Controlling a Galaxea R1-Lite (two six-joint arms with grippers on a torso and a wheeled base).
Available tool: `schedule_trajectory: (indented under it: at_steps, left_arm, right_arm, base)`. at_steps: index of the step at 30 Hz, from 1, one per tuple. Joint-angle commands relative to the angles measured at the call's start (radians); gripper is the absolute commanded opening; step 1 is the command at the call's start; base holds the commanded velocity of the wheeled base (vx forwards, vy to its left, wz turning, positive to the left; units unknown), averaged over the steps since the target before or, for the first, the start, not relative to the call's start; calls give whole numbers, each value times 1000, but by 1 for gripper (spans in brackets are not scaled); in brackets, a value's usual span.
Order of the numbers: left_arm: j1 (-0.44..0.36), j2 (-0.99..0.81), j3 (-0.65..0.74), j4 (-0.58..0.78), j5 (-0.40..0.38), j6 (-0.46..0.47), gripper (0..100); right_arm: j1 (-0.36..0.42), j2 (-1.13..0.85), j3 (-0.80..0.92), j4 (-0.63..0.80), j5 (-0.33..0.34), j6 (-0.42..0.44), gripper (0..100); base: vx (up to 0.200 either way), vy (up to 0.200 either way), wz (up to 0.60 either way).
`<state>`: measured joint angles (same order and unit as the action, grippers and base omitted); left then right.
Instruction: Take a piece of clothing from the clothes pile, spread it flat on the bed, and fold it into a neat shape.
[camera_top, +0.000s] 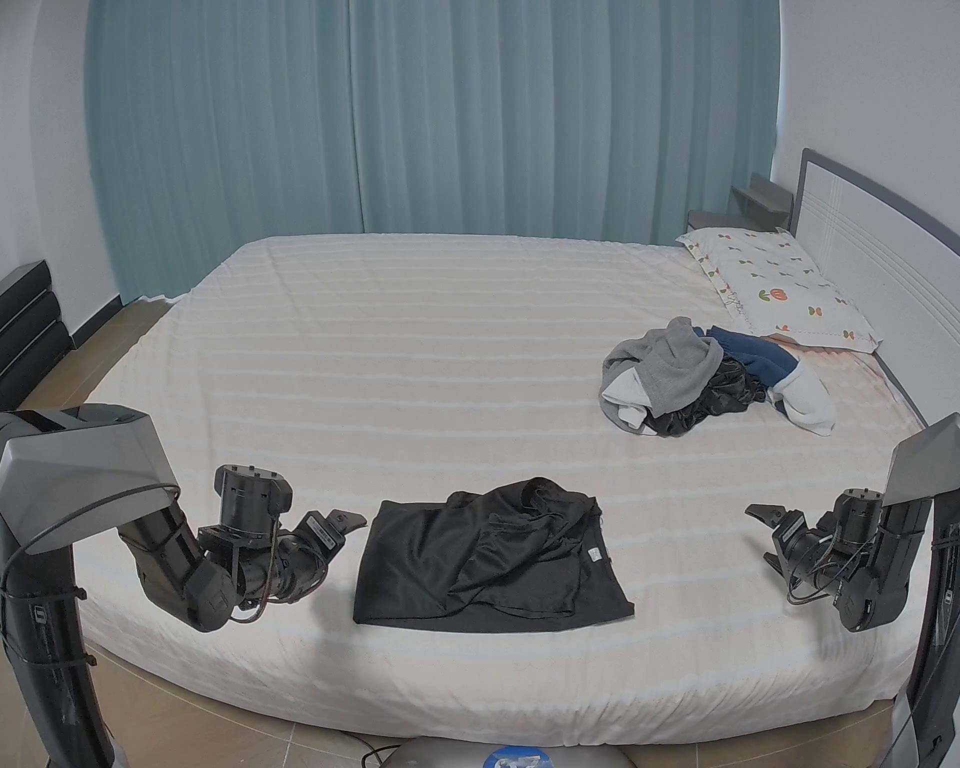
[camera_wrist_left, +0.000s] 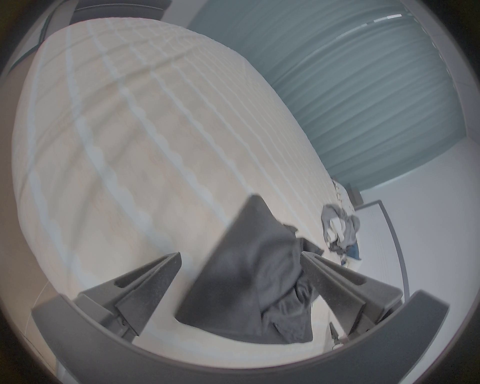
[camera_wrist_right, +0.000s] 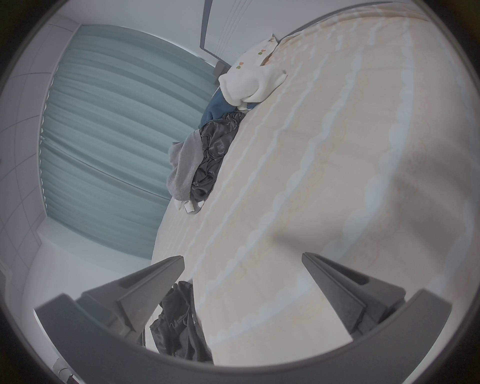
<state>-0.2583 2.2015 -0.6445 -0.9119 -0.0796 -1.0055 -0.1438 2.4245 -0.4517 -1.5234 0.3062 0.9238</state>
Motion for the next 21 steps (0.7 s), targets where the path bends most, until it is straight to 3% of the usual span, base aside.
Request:
schedule_trajectory:
  at_steps: [1,10,13,17,21]
  left_arm:
    - [45,14,-37,5,-26,-35,100]
    - [76,46,-69,1,-32,-77,100]
    - [73,49,-69,-1,-29,-76,100]
    - [62,63,-69,-2,-23,-61,100]
    - [57,69,-69,-2,-9,-45,100]
  right_arm:
    - [87,-71,33,2,-47,0,100]
    - [311,-143,-8,81,-190,-46,100]
    - [368,-202,-47,193,-228,-128,100]
    - [443,-243,-137,353,-294,-163,100]
    - [498,-255,-265,522,-352,-224,100]
  base:
    - [0,200,0]
    - [0,200,0]
    - [0,200,0]
    - [0,200,0]
    - [0,0,0]
